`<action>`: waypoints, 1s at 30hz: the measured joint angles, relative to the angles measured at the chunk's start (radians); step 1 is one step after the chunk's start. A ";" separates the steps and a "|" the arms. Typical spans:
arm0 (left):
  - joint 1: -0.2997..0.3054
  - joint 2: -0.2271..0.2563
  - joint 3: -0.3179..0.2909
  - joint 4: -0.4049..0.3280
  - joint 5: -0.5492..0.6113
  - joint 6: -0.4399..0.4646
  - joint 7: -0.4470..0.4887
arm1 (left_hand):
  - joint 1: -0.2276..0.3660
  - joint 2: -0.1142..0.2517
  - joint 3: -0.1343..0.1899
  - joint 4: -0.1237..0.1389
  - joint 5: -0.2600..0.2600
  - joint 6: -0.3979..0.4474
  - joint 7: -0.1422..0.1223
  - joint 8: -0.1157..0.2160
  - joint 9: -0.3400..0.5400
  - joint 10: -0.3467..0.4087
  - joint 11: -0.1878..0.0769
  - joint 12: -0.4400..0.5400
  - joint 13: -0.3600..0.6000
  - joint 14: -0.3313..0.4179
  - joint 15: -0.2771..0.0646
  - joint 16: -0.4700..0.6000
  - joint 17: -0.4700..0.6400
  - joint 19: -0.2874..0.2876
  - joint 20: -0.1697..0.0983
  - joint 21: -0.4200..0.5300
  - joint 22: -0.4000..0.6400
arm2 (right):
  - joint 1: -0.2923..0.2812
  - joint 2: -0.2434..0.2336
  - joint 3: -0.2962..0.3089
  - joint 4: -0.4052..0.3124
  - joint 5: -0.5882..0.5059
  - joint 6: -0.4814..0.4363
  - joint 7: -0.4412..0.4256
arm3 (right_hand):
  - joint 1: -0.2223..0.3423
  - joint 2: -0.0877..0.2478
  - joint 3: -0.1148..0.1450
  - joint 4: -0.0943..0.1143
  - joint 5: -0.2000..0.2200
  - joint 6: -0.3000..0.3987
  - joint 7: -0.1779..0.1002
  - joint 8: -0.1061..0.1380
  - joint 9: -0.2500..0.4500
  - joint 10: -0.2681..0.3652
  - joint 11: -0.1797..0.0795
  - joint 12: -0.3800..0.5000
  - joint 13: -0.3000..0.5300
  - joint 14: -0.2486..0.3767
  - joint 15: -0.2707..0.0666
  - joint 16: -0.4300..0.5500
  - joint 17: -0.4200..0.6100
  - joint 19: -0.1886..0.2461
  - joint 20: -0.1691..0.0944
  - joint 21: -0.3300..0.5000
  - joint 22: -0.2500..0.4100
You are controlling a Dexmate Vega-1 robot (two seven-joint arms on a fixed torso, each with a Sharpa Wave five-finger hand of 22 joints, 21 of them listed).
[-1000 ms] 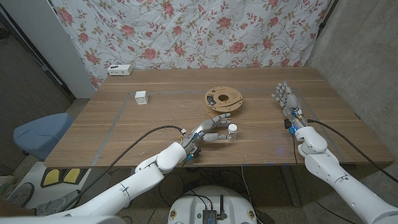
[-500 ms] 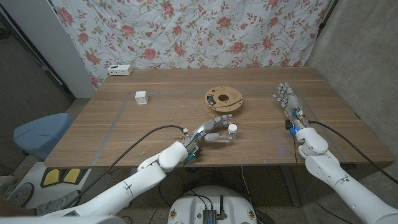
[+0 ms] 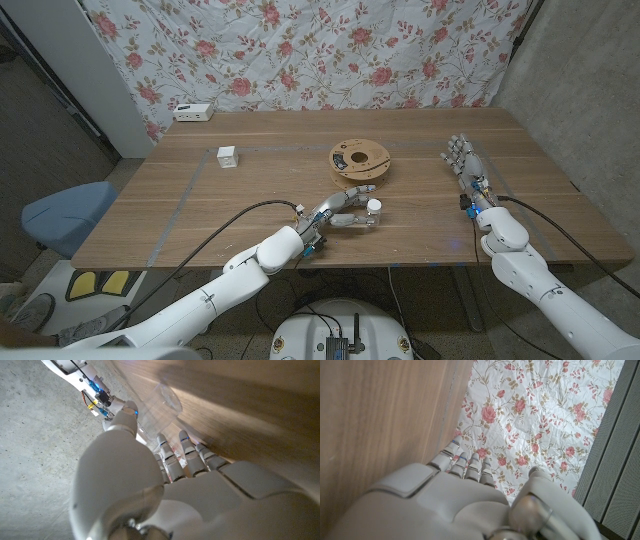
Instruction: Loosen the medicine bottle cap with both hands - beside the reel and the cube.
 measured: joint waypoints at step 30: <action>0.001 -0.009 0.005 -0.012 0.016 0.026 0.032 | 0.049 0.033 -0.034 0.007 -0.029 0.134 0.099 0.000 0.000 0.157 0.021 0.000 0.000 0.187 -0.014 0.018 0.005 0.063 -0.019 0.003 0.000 | -0.016 0.004 0.009 0.003 0.003 0.014 -0.008 | 0.000 0.000 0.000 0.000 0.000 0.000 0.000 0.000 0.000 0.000 0.000 0.000 0.005 0.000 0.000 0.000 0.000 0.000 0.000 0.000 0.000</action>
